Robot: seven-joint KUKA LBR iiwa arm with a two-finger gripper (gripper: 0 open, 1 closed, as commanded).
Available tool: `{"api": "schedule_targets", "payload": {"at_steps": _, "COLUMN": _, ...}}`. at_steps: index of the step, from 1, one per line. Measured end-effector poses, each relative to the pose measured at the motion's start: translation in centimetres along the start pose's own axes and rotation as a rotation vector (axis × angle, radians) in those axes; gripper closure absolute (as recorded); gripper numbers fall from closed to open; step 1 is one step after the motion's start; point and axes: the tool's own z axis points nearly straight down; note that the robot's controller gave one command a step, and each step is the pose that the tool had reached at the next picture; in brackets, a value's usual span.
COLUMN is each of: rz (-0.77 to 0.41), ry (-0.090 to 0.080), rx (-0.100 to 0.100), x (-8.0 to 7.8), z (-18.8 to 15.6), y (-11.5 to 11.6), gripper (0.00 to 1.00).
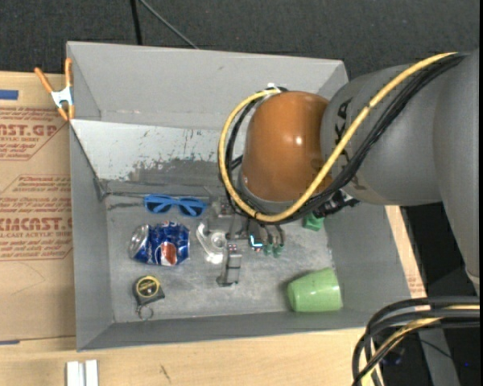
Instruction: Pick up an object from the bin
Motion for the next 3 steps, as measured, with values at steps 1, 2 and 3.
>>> {"api": "schedule_targets", "payload": {"at_steps": 1, "rz": -0.061, "ry": -0.007, "rx": -0.001, "x": -3.0, "z": 10.3, "y": 7.3, "gripper": 0.0}}
{"api": "schedule_targets", "payload": {"at_steps": 2, "rz": 0.025, "ry": -0.012, "rx": -0.005, "x": -5.2, "z": 6.7, "y": 13.9, "gripper": 0.0}}
{"api": "schedule_targets", "payload": {"at_steps": 3, "rz": 0.04, "ry": -0.007, "rx": 0.0, "x": -4.2, "z": 7.0, "y": 11.9, "gripper": 0.0}}
